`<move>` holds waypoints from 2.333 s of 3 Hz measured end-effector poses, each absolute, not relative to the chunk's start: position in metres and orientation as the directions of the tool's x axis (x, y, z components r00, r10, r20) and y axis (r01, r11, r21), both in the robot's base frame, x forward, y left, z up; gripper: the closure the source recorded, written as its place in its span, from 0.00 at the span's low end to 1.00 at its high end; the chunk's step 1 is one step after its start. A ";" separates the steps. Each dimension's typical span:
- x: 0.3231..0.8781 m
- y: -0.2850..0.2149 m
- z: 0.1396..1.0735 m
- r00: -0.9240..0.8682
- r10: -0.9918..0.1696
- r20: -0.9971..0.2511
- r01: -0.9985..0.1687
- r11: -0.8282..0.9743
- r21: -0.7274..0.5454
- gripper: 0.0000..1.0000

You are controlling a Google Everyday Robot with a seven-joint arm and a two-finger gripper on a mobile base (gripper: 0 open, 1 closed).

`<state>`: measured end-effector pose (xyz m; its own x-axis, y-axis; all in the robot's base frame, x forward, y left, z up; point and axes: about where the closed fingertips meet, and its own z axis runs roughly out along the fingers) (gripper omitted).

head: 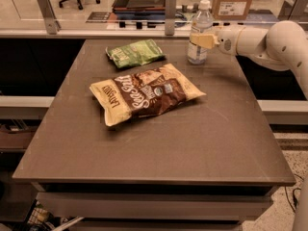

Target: Knock blue plastic bottle over

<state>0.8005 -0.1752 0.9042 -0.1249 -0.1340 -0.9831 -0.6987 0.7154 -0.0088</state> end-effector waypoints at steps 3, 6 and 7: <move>0.792 -0.230 0.909 -0.186 -0.304 -0.934 -0.634 0.764 -0.123 1.00; 0.784 -0.245 0.931 -0.236 -0.507 -0.829 -0.673 0.700 -0.237 1.00; 0.781 -0.240 0.929 -0.262 -0.560 -0.786 -0.706 0.666 -0.239 1.00</move>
Offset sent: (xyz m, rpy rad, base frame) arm -0.0100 -0.0699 0.0067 -0.2004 0.0474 -0.1062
